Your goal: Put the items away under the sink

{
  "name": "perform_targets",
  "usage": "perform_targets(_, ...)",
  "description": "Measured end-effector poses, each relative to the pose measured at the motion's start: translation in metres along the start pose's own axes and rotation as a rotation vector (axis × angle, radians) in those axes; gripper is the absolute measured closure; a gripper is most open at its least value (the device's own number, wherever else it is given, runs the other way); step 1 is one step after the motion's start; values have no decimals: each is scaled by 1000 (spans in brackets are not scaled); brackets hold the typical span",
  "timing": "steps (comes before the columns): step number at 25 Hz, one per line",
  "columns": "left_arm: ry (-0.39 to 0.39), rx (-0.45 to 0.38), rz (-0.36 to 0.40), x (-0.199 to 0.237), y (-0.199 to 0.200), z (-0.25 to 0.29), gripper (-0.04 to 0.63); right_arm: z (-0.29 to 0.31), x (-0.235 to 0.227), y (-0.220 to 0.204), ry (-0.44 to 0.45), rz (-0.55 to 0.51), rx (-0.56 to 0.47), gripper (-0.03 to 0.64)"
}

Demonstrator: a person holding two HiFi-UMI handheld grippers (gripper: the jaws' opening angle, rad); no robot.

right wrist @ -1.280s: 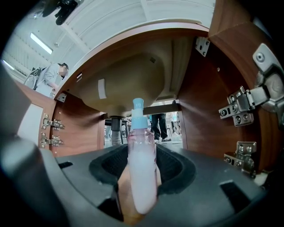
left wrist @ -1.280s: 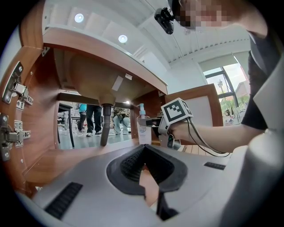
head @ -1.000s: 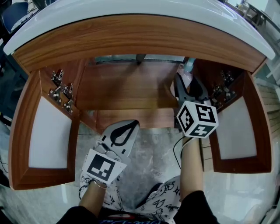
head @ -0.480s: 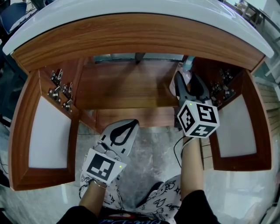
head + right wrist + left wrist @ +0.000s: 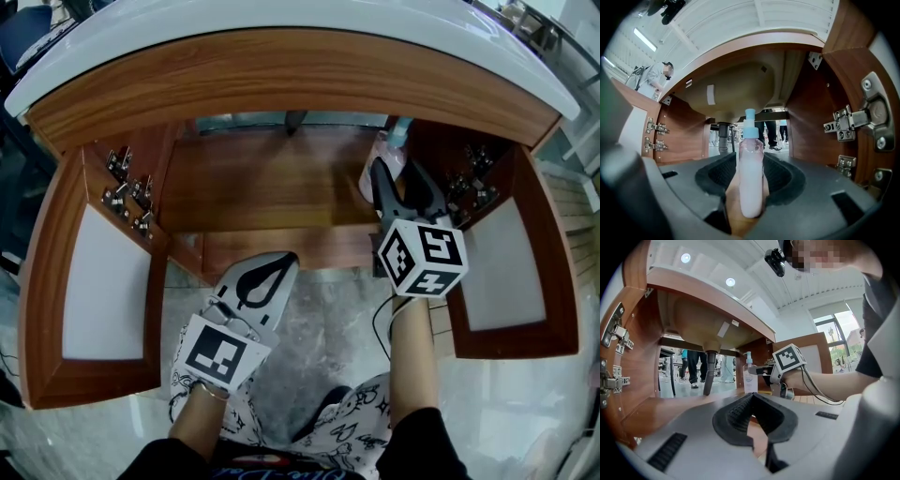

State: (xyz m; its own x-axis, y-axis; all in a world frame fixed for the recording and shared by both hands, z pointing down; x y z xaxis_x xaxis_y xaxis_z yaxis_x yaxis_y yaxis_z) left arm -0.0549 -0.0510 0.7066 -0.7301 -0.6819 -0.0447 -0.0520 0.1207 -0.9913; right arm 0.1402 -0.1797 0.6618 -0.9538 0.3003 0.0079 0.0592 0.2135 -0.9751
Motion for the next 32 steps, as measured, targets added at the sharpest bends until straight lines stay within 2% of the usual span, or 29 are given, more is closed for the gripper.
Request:
perform_targets(15, -19, -4, 5, -4, 6, 1, 588, -12, 0, 9, -37, 28, -19, 471)
perform_targets(22, -23, -14, -3, -4, 7, 1, 588, -17, 3, 9, -44, -83, 10, 503)
perform_targets(32, -21, -16, -8, -5, 7, 1, 588, -24, 2, 14, -62, -38, -11, 563)
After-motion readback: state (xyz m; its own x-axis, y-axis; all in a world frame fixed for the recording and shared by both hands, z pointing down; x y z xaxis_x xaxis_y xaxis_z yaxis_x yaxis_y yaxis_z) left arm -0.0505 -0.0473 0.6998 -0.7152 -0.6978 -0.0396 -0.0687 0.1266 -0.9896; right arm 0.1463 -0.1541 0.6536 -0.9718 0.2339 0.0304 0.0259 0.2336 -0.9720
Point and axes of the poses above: the fingertips, and each gripper's own axes: z forward along the fingers, x to its left, y out of its top, the point moved 6 cm from there along -z, backward along the fingers, and after that the axes turned 11 degrees about -x, right-handed, at the moved point
